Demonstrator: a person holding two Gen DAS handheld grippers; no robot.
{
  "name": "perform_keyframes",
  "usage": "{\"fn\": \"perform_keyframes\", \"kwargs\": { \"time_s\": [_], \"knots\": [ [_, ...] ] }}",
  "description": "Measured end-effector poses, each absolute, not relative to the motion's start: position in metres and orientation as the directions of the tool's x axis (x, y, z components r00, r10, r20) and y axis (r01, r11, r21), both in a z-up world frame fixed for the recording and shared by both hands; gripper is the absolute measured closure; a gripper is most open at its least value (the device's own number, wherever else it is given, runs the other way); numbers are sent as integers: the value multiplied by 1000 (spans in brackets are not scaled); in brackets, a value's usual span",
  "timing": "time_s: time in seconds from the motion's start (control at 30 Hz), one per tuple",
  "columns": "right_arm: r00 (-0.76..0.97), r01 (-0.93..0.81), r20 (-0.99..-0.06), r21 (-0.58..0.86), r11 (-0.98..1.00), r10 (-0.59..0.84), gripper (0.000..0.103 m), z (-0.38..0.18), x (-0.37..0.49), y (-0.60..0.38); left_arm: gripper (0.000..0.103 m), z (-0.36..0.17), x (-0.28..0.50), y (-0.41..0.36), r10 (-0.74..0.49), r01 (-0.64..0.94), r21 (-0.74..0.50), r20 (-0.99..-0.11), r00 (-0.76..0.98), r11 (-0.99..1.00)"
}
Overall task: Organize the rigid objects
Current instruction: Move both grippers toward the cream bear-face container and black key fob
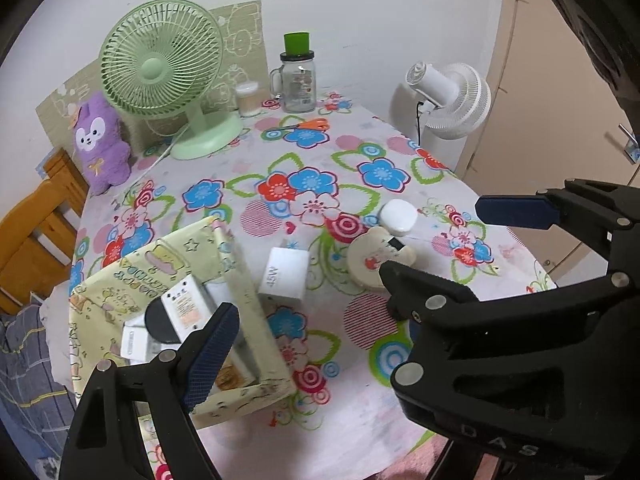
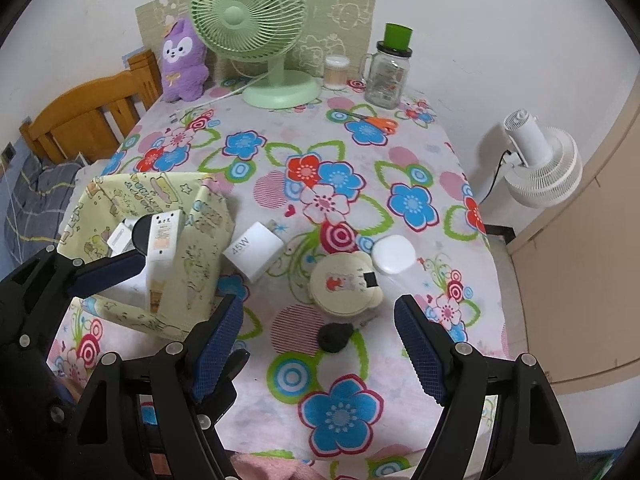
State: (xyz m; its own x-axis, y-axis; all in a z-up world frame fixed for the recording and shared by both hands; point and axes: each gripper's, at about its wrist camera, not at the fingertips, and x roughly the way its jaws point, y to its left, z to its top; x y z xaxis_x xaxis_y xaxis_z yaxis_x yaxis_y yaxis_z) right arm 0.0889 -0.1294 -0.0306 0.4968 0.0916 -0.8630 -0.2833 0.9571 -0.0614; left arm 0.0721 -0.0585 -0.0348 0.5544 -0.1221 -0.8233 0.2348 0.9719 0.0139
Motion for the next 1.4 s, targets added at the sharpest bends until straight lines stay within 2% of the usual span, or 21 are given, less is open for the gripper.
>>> {"fn": "perform_keyframes", "kwargs": {
  "time_s": [0.63, 0.87, 1.4],
  "knots": [
    [488, -221, -867, -10, 975, 102, 23, -59, 104, -193, 15, -57, 87, -104, -147, 244, -8, -817, 558, 970],
    [480, -232, -872, -19, 973, 97, 23, -76, 111, -201, 18, -76, 94, -118, -137, 252, 8, -824, 550, 968],
    [436, -243, -894, -6, 970, 104, 23, -125, 123, -213, 19, -127, 107, -131, -134, 254, -1, -850, 509, 967]
  ]
}}
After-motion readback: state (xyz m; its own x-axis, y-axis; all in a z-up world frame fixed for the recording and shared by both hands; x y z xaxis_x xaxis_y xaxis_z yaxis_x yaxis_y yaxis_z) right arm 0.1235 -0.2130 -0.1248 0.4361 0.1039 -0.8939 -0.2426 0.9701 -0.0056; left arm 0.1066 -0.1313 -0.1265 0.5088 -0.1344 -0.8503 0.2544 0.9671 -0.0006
